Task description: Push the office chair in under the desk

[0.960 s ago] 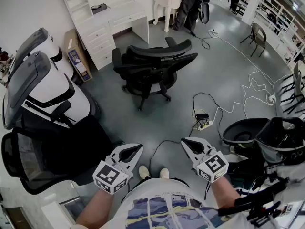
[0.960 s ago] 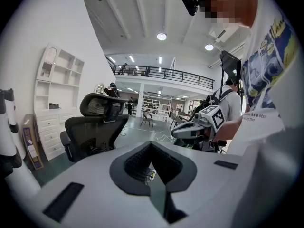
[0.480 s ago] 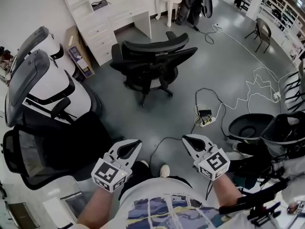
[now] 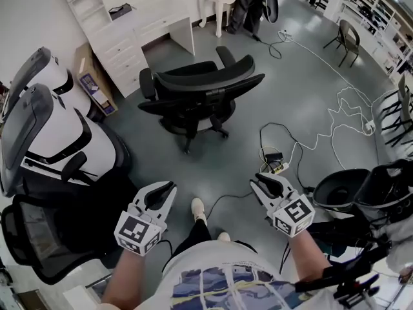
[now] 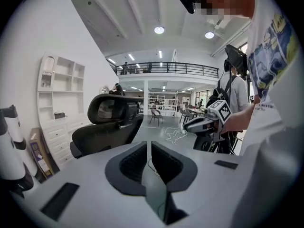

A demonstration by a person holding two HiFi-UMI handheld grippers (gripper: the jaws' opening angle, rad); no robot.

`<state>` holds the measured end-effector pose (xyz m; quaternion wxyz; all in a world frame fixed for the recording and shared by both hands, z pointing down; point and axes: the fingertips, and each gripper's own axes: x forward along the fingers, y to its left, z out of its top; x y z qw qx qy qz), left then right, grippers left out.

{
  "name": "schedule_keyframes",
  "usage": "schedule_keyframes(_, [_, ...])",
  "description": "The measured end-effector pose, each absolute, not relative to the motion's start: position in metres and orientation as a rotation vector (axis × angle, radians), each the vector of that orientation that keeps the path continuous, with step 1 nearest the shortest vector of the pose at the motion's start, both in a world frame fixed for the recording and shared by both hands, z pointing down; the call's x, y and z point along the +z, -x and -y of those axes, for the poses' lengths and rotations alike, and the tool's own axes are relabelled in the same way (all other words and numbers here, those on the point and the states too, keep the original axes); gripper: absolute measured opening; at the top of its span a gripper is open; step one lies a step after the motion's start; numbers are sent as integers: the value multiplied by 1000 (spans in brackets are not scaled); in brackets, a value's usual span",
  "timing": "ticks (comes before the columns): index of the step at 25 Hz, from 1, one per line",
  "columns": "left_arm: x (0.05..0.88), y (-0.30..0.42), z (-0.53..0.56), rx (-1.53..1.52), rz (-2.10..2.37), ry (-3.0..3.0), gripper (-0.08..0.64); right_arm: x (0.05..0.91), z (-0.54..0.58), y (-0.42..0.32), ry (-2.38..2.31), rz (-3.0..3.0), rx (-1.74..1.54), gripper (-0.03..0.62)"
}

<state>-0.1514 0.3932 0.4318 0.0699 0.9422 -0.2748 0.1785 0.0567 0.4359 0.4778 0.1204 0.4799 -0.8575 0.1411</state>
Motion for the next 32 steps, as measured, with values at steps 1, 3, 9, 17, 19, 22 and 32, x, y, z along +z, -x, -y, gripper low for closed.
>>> schedule_keyframes(1, [433,154,-378,541,826,-2842,18,479,-423,-60,-1426,2484,408,139])
schedule_keyframes(3, [434,157,-346,541,821,-2853,42,480,-398,-67,-1455,2436,374,176])
schedule_keyframes(9, [441,165,-267,604,807,-2913,157,479,-327,-93,-1504,2265,253,191])
schedule_keyframes(17, [462,171,-192,805,810,-2990,212,487,-250,-136,-1475,2087,115,230])
schedule_keyframes(19, [465,170,-175,863,827,-3005,223,486,-230,-148,-1444,2052,58,238])
schedule_keyframes(22, [473,169,-148,993,858,-3014,250,484,-198,-162,-1382,2008,-14,256])
schedule_keyframes(32, [517,144,-104,1472,753,-2951,291,528,-116,-203,-967,1836,-299,299])
